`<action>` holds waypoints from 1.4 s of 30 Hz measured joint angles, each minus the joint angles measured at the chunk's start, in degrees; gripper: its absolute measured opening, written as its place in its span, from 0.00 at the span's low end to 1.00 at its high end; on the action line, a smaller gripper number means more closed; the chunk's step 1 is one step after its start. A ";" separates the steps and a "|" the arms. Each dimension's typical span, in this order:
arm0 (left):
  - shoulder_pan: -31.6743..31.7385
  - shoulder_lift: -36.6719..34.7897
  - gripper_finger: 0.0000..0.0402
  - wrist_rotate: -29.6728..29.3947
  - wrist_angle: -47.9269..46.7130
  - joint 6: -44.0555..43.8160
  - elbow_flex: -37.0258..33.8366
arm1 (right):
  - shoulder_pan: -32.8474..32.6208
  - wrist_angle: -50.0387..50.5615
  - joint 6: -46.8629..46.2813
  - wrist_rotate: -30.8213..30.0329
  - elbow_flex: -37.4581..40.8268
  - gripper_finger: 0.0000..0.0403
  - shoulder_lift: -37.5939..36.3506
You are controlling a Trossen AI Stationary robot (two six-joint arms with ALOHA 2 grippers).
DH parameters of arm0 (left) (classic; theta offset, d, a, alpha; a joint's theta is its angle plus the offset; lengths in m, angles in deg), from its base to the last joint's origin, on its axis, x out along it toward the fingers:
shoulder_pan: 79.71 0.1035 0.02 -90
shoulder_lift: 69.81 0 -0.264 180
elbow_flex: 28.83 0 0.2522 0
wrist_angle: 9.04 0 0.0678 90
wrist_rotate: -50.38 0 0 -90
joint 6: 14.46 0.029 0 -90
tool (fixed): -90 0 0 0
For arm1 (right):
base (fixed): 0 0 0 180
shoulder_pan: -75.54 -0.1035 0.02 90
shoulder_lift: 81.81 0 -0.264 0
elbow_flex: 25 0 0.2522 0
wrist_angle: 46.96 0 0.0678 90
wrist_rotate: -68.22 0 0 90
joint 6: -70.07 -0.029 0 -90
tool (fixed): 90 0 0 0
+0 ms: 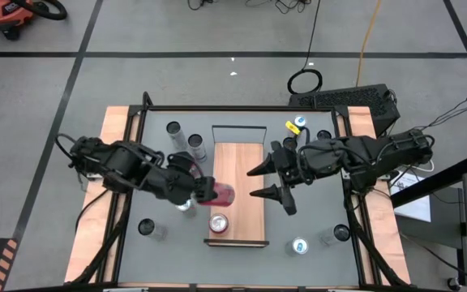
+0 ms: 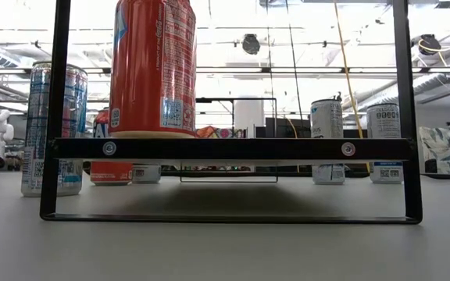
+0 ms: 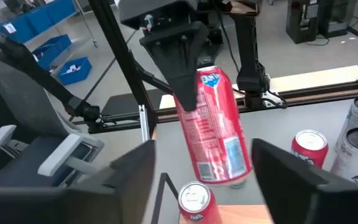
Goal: Sort soda cans
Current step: Put the bottom red soda can on the shelf and align it with the other red soda can
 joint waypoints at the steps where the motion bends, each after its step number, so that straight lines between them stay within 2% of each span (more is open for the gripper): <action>1: 0.66 0.36 0.71 -0.11 0.35 0.42 0.00 | 0.00 0.07 0.03 0.00 0.00 0.66 0.06; 5: 1.84 1.31 0.71 -0.46 4.05 2.48 0.00 | 0.02 0.04 1.34 0.09 0.00 0.80 0.23; 9: 3.02 2.33 0.71 -0.57 8.55 5.03 0.00 | 1.00 0.03 3.67 1.54 -0.01 0.88 0.90; 22: 4.72 5.26 0.71 0.98 15.39 8.49 0.00 | 2.69 4.39 6.15 5.91 0.00 0.90 6.78; 28: 4.72 5.60 0.71 2.07 15.97 9.11 0.00 | 2.79 4.33 8.78 6.14 0.00 0.85 8.25; 36: 4.76 5.71 0.71 2.01 15.86 9.30 0.00 | 2.82 4.39 9.32 7.61 0.00 0.67 8.17; 42: 4.33 5.71 0.80 -1.11 17.05 13.72 0.00 | 2.89 4.93 8.70 8.62 0.00 0.64 7.97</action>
